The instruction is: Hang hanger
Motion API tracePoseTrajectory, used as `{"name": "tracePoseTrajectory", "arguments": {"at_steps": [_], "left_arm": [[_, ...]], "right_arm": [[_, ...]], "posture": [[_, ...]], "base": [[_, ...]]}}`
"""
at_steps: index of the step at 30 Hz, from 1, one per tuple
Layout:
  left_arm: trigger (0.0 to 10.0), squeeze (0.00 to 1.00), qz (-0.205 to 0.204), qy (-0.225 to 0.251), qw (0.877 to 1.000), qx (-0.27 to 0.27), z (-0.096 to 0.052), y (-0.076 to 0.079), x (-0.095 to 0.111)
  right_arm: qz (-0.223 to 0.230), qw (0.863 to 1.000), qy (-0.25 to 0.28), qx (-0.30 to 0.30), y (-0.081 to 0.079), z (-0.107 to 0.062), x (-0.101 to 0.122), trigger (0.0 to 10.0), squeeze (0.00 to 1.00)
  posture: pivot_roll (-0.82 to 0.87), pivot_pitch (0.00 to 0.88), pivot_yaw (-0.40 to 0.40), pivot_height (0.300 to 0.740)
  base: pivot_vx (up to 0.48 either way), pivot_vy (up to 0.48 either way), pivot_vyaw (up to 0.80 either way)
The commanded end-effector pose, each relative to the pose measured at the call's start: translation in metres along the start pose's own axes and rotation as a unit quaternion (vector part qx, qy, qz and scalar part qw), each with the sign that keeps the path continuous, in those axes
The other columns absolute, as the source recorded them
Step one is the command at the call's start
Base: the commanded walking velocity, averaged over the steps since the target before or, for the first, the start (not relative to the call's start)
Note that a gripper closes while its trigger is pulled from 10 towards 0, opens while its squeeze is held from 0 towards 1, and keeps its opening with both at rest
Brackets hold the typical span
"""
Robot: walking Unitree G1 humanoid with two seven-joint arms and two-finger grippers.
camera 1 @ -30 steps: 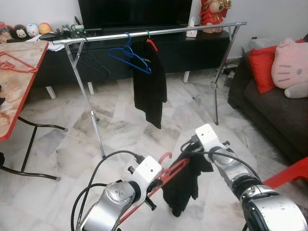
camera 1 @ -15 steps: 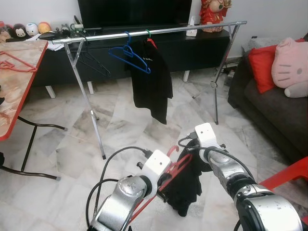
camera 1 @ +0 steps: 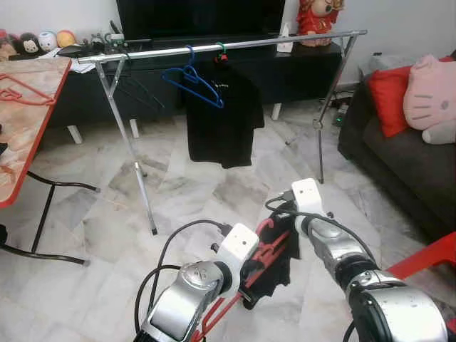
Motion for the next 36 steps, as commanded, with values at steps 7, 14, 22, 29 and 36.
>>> {"name": "tracePoseTrajectory", "arguments": {"at_steps": [7, 14, 22, 29, 36], "left_arm": [[10.0, 0.00, -0.009, 0.019, 0.999, 0.043, 0.005, -0.016, 0.007], [10.0, 0.00, -0.013, 0.037, 0.996, 0.083, 0.008, -0.025, 0.012], [10.0, 0.00, -0.020, 0.039, 0.999, 0.023, 0.012, -0.010, 0.012], [10.0, 0.00, -0.037, 0.107, 0.993, 0.044, 0.013, -0.014, 0.028], [10.0, 0.00, -0.025, 0.094, 0.995, 0.024, 0.013, -0.011, 0.023]], "right_arm": [[-0.015, 0.998, 0.067, -0.014, 0.015, 0.001, 0.042, 10.0, 0.00], [0.001, 0.997, 0.076, -0.011, 0.013, 0.002, 0.048, 10.0, 0.00], [-0.010, 0.997, 0.070, 0.004, 0.007, 0.002, 0.040, 10.0, 0.00], [0.019, 0.997, 0.076, 0.001, 0.010, 0.001, 0.040, 10.0, 0.00], [0.063, 0.996, 0.062, -0.022, 0.015, 0.000, 0.029, 10.0, 0.00]], "posture": [[0.10, 0.000, -0.070, 0.716], [0.09, 0.000, -0.072, 0.716], [0.09, 0.000, -0.075, 0.716], [0.09, 0.000, -0.074, 0.716], [0.08, 0.000, -0.076, 0.716]], "base": [[0.000, 0.000, 0.00], [0.000, 0.000, 0.00], [0.000, 0.000, 0.00], [0.000, 0.000, 0.00], [0.000, 0.000, 0.00]]}}
Point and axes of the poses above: a point about 5 cm out from each wrist's last joint towards the gripper, its own z axis pointing out of the wrist towards the gripper, its own x axis along the axis of the wrist's last joint, y = z × x, the point moved 1 cm from there along z, pointing out of the wrist towards the gripper, and after that the axes turned 15 degrees about -z, right-handed, at the moved point
